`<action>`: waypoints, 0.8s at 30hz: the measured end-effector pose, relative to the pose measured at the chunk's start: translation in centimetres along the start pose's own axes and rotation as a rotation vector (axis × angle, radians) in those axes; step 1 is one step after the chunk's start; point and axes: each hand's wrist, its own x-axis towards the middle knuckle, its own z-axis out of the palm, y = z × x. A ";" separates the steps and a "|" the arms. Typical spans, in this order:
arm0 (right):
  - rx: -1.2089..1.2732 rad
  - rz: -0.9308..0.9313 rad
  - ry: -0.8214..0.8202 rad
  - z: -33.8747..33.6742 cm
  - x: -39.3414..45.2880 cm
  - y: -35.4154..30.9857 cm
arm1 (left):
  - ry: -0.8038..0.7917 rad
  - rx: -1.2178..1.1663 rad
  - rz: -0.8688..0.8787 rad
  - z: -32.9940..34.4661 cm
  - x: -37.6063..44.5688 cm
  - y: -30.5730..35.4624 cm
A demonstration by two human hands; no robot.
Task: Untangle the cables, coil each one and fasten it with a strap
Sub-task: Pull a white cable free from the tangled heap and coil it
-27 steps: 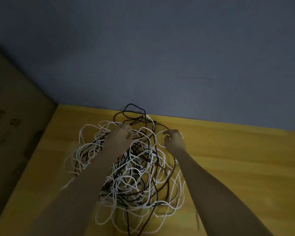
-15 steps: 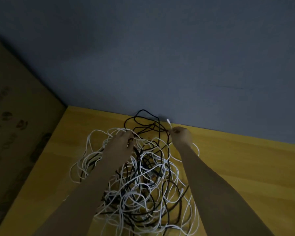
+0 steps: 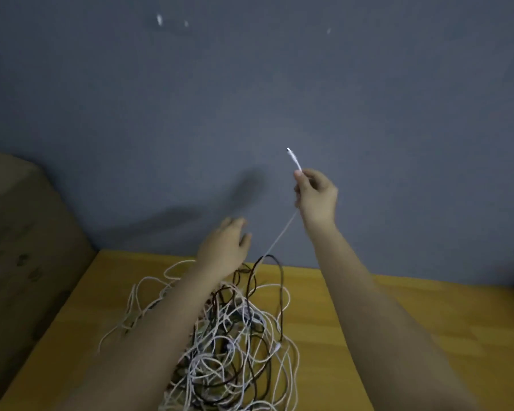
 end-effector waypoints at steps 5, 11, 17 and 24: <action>-0.132 -0.336 -0.015 -2.2 -2.1 -12.2 | 0.402 -0.052 0.196 -9.3 -2.6 9.7; -0.417 -0.477 -0.184 -4.1 -7.5 -15.1 | 0.504 0.468 0.412 -15.1 -3.7 13.0; -0.156 -0.222 -0.306 -3.4 -11.3 -9.8 | 0.368 0.572 0.359 -16.2 -6.1 10.7; -0.624 0.080 -0.547 1.1 -16.9 4.7 | 0.456 0.166 0.184 -17.9 -8.8 2.9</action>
